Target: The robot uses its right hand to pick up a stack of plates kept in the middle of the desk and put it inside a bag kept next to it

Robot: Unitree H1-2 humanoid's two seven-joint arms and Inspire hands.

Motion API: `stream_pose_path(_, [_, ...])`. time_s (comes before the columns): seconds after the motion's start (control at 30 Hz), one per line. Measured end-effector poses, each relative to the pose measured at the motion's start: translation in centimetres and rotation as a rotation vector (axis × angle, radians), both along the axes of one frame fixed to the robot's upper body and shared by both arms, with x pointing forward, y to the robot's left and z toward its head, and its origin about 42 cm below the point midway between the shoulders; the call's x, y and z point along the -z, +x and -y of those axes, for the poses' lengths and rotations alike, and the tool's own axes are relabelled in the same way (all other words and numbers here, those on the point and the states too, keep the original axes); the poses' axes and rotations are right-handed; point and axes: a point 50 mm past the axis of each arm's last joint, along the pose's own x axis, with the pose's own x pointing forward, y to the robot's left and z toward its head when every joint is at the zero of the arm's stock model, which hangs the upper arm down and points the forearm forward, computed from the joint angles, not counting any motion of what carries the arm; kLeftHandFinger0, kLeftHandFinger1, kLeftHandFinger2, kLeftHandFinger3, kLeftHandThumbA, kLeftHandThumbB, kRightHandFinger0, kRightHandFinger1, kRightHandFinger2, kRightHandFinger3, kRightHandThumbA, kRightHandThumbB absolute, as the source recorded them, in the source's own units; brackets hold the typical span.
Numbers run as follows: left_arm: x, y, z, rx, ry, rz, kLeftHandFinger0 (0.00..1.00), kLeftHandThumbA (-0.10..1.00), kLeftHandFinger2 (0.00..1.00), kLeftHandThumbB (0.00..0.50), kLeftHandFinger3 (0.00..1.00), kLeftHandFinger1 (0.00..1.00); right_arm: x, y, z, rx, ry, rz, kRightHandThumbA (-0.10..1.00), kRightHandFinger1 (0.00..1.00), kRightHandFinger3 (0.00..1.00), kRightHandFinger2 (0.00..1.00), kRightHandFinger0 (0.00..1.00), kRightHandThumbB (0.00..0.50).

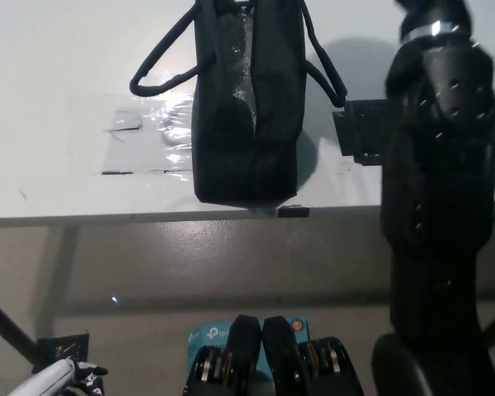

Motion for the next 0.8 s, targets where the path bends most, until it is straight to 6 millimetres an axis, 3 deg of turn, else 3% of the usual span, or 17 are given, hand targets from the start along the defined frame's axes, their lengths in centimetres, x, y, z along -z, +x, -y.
stream_pose_path(0.23, [0.0,0.1,0.1,0.001,-0.001,0.001,0.78,0.32,0.88,0.000,1.00,0.78,5.5,-0.4,-1.1,0.014,-0.153,-0.088,-0.10,0.00,0.00,0.00,0.00,0.237])
stream_pose_path(0.4, [-0.1,0.1,0.1,0.005,0.002,0.005,0.78,0.31,0.89,0.000,1.00,0.79,8.5,-0.3,-0.1,0.072,-0.293,-0.096,-0.10,0.00,0.00,0.00,0.00,0.252])
stream_pose_path(0.6, [-0.1,0.3,0.4,0.013,0.006,0.005,0.79,0.32,0.90,0.000,1.00,0.80,10.7,-0.2,0.5,0.110,-0.353,-0.098,-0.10,0.00,0.00,0.00,0.00,0.243])
stream_pose_path(0.8, [-0.2,0.4,0.6,0.024,0.010,0.004,0.78,0.29,0.87,0.000,0.99,0.78,14.1,-0.1,-1.1,0.093,-0.340,-0.141,-0.10,0.00,0.00,0.00,0.00,0.275])
